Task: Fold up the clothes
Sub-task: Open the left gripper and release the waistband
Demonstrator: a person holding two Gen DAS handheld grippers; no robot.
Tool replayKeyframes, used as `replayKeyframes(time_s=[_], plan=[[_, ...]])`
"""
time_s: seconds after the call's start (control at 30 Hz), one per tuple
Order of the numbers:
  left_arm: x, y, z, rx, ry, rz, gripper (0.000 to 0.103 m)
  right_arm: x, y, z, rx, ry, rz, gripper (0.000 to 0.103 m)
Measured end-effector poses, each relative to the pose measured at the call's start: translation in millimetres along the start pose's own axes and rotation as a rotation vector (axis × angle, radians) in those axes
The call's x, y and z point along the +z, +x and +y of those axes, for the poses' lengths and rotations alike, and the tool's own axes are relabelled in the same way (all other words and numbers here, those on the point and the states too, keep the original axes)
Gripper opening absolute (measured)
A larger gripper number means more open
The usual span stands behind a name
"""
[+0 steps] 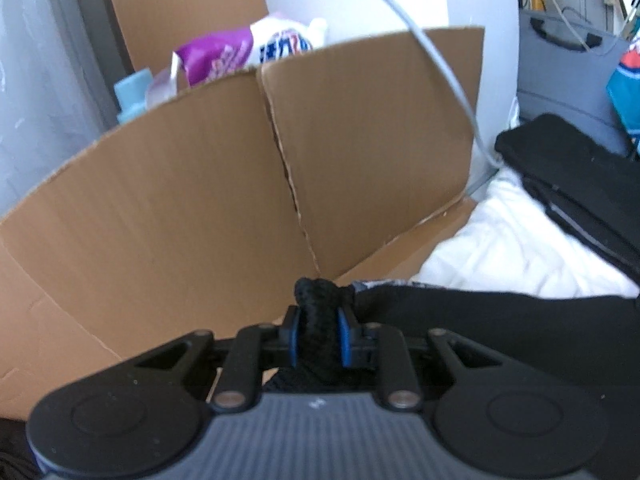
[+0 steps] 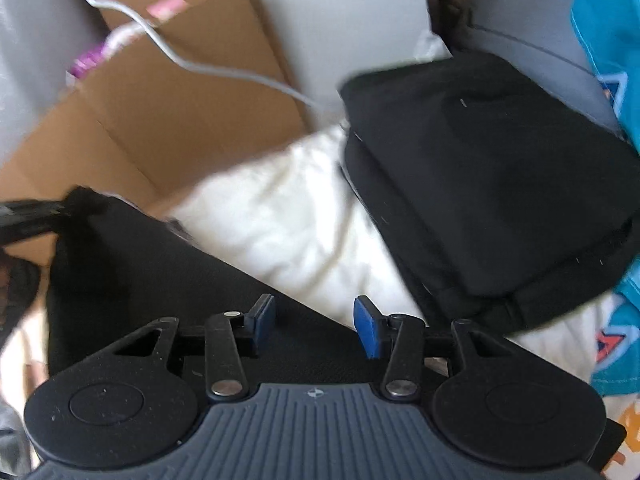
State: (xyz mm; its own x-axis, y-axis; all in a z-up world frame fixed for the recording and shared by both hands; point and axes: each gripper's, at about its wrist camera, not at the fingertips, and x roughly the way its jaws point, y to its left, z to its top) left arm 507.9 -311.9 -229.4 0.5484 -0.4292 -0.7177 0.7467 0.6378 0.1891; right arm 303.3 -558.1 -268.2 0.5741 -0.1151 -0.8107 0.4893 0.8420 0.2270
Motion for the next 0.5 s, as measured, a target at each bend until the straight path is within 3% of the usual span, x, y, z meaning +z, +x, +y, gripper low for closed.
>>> replayKeyframes(time_s=[0.17, 0.4, 0.5], plan=[[1, 12, -2, 0.026, -0.005, 0.035, 0.026, -8, 22, 0, -0.084, -0.071, 0.062, 0.046], [7, 13, -1, 0.075, -0.025, 0.06, 0.057, -10, 20, -5, -0.141, -0.059, 0.053, 0.046], [10, -5, 9, 0.099, -0.044, 0.046, 0.062, -8, 12, -6, -0.171, -0.044, 0.026, 0.046]])
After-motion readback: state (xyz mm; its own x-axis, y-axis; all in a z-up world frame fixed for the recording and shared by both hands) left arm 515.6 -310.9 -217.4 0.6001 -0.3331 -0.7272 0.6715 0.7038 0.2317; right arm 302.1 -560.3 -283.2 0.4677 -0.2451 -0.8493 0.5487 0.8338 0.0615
